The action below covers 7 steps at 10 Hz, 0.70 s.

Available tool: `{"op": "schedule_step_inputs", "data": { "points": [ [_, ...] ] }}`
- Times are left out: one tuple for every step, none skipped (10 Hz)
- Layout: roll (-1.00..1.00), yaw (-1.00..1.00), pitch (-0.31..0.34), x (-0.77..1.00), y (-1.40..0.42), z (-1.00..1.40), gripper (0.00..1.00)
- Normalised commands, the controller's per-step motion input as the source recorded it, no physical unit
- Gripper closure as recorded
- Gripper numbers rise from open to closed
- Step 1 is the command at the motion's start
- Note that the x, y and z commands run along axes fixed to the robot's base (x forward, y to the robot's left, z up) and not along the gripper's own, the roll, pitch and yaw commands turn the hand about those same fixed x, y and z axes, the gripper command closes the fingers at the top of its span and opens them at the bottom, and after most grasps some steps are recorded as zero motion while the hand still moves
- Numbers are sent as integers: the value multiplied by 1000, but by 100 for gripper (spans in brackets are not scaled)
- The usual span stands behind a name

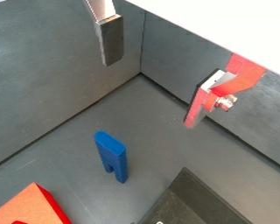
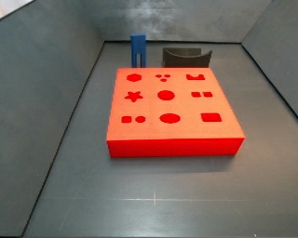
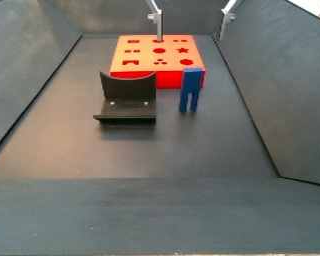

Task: Pick up the square-circle object. Move up. Rotate the square-circle object. Move to above the board. Insert the square-circle object.
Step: Pick up the square-circle object.

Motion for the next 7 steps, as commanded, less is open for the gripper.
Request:
{"op": "schedule_step_inputs", "data": {
  "points": [
    [6,0,3,-26,0,0,0],
    [0,483,0,0,-97,-89,0],
    [121,691,-69,-100,-360,-206,0],
    [73,731,-87,-83,-349,-291,0],
    [0,517,-140,-109,-371,-286,0],
    [-83,283,-130,0,-126,-357,0],
    [0,0,-74,0,0,-549,0]
  ]
}}
